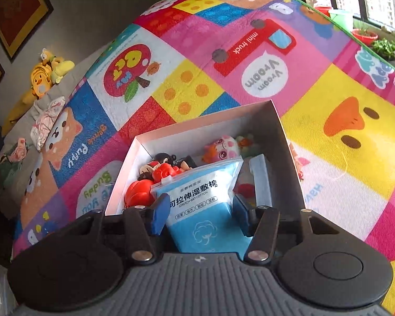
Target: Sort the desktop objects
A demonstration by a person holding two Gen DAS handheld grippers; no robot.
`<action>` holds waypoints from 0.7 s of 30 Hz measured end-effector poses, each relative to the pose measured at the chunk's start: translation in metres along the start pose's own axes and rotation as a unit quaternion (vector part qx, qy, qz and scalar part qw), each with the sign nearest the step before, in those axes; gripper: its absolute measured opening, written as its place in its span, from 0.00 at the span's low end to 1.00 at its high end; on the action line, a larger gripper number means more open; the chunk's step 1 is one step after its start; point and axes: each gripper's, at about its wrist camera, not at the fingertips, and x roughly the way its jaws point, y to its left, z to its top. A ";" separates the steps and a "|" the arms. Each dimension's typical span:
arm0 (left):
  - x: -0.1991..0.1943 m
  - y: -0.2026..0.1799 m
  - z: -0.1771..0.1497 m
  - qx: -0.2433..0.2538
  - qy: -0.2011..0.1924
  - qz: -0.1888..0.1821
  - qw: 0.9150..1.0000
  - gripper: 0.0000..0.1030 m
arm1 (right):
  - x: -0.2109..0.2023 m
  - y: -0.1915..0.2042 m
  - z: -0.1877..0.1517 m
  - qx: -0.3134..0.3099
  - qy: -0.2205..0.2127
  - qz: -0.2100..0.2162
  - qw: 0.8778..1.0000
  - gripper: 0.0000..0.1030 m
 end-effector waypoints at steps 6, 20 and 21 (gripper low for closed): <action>-0.010 0.002 0.030 0.045 -0.006 0.036 0.998 1.00 | -0.062 -0.020 -0.004 -0.028 -0.101 -0.019 0.994 0.85; 0.086 -0.053 0.030 0.116 0.075 -0.055 0.989 1.00 | 0.002 -0.068 -0.029 0.124 -0.006 0.038 0.992 1.00; 0.085 -0.050 0.030 0.112 0.075 -0.060 0.989 1.00 | 0.005 -0.063 -0.028 0.118 -0.006 0.025 0.993 1.00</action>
